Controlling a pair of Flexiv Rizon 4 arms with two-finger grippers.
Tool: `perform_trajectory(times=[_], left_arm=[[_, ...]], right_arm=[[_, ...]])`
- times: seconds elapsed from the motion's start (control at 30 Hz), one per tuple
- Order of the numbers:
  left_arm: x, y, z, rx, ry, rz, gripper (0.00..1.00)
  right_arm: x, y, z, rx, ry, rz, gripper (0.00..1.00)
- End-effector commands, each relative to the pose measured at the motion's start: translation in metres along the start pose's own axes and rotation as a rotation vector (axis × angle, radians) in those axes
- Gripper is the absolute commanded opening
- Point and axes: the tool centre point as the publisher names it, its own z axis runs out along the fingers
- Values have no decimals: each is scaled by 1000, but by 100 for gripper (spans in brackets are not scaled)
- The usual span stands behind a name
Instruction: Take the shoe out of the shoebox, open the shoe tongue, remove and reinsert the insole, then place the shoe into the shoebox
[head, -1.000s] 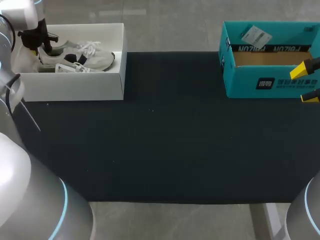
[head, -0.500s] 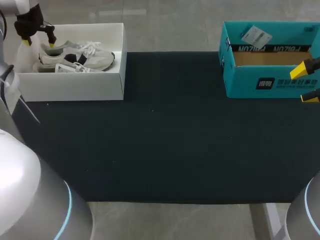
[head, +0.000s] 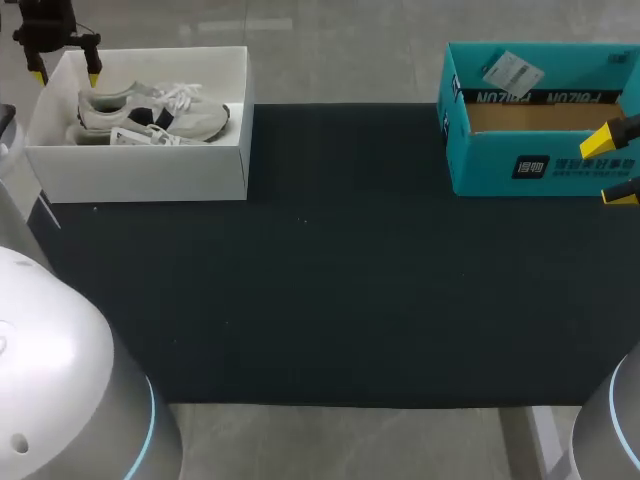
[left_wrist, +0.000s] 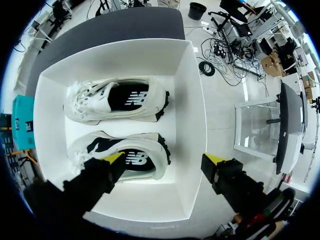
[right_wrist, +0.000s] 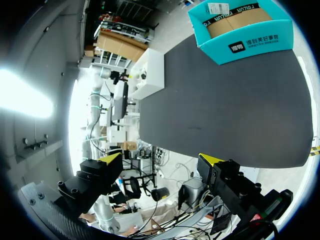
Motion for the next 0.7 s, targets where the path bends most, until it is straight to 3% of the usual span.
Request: perform_trajectory(times=[0.03,0.17,0.2,0.3,0.37,0.53,0.7], left_arm=[[-6,-40,-1,-120,22,3,85],[-7,-55,1,-113,19,14,76],[-7,-57,3,-115,25,20,60],[-8,-65,6,-127,25,36,59],[-8,-70,9,-155,29,33,66],[-5,-81,19,-240,34,21,47],[-2,-88,30,-249,28,0,49]], right_arm=[[0,0,1,-1,-2,1,100],[0,0,1,-1,-2,1,100],[0,0,1,-1,-2,1,100],[0,0,1,-1,-2,1,100],[0,0,1,-1,-2,1,100],[0,0,1,-1,-2,1,100],[0,0,1,-1,-2,1,100]])
